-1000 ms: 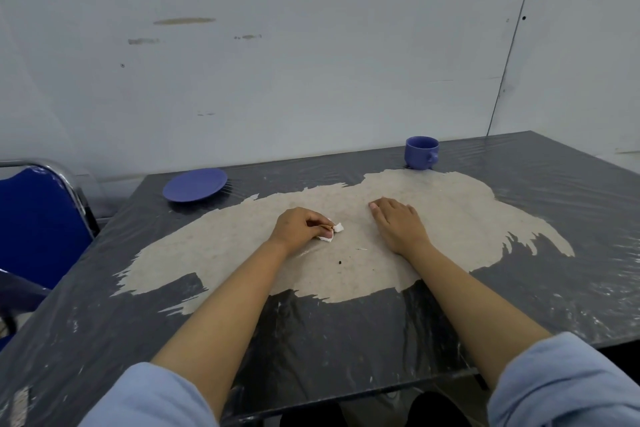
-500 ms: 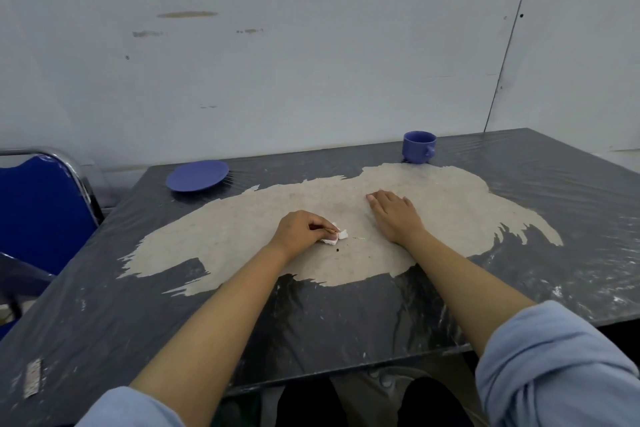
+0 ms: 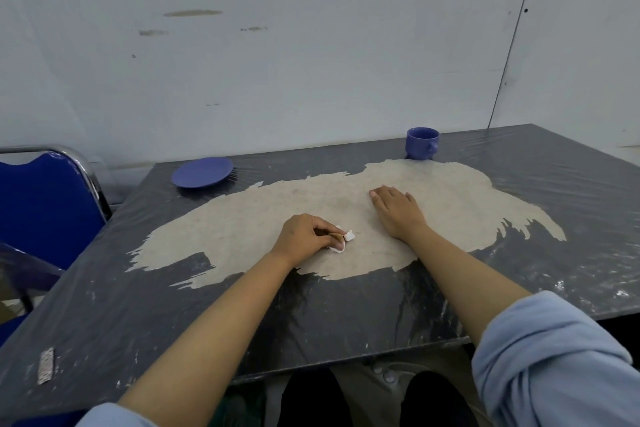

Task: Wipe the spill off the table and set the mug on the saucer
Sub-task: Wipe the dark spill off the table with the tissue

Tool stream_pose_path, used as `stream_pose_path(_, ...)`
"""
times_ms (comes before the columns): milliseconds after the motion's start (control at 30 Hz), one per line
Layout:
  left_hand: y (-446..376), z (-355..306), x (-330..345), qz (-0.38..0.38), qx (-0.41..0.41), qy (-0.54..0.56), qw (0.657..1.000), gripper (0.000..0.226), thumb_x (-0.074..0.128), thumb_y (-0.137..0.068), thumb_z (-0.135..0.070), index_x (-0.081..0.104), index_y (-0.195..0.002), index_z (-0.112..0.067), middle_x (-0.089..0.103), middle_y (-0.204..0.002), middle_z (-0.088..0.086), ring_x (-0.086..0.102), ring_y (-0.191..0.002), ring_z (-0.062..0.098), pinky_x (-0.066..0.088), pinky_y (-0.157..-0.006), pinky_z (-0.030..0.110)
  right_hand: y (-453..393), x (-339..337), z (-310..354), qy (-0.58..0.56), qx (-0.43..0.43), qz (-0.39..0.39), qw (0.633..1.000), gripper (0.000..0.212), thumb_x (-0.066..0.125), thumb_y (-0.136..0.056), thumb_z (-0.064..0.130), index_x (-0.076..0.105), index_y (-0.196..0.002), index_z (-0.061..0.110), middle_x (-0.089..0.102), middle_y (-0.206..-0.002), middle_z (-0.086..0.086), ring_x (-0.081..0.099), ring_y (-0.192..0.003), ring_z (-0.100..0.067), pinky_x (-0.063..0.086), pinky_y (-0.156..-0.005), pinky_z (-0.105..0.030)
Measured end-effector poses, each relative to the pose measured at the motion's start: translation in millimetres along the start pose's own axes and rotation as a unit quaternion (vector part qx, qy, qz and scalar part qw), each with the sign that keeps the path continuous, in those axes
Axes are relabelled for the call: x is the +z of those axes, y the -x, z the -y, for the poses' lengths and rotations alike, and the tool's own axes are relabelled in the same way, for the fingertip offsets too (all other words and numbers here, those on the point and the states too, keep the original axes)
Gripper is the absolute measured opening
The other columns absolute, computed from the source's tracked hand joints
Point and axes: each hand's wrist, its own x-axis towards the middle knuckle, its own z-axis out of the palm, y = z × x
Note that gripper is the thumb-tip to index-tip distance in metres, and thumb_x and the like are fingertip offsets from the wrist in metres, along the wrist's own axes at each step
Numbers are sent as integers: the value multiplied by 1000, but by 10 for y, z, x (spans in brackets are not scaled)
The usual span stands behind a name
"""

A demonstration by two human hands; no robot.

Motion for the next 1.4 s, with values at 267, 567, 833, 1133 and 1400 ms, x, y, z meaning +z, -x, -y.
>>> stream_pose_path(267, -33, -63, 167, -47, 6, -33, 998, 16, 77, -74, -32, 80, -90, -33, 76, -93, -18, 64, -84, -7, 47, -75, 7, -23, 18, 7, 7, 1, 1, 1000, 53, 17, -103, 45, 41, -142, 20, 41, -153, -4, 34, -143, -23, 18, -121, -50)
stream_pose_path(567, -192, -170, 297, -51, -3, -14, 999, 19, 77, -74, -27, 81, -92, -29, 77, -96, -13, 67, -90, 1, 48, -77, 12, -11, 10, 15, 12, -4, -4, 1000, 52, 17, -103, 43, 42, -142, 19, 42, -151, -5, 35, -142, -22, 20, -120, -50)
stream_pose_path(833, -276, -196, 269, -4, 36, -61, 997, 19, 68, -84, -13, 80, -96, -22, 77, -96, -7, 67, -87, 4, 46, -74, 8, -14, 7, 18, 28, -8, -7, 1000, 52, 17, -103, 42, 41, -143, 19, 43, -151, -5, 36, -142, -22, 22, -119, -50)
stream_pose_path(1133, -148, -173, 266, 7, 34, -16, 999, 26, 61, -81, -3, 81, -90, -18, 78, -94, -7, 66, -83, -8, 48, -75, 4, 17, -17, 15, 20, -2, 4, 1000, 53, 17, -104, 44, 39, -145, 19, 39, -154, -5, 32, -144, -22, 19, -121, -49)
stream_pose_path(1400, -223, -40, 64, -8, -96, 204, 974, 18, 69, -86, -9, 77, -102, -11, 73, -101, -3, 64, -89, 10, 52, -71, 10, -18, -216, 58, -104, 21, 38, 994, 50, 25, -105, 39, 54, -136, 13, 51, -145, -9, 47, -131, -25, 32, -115, -41)
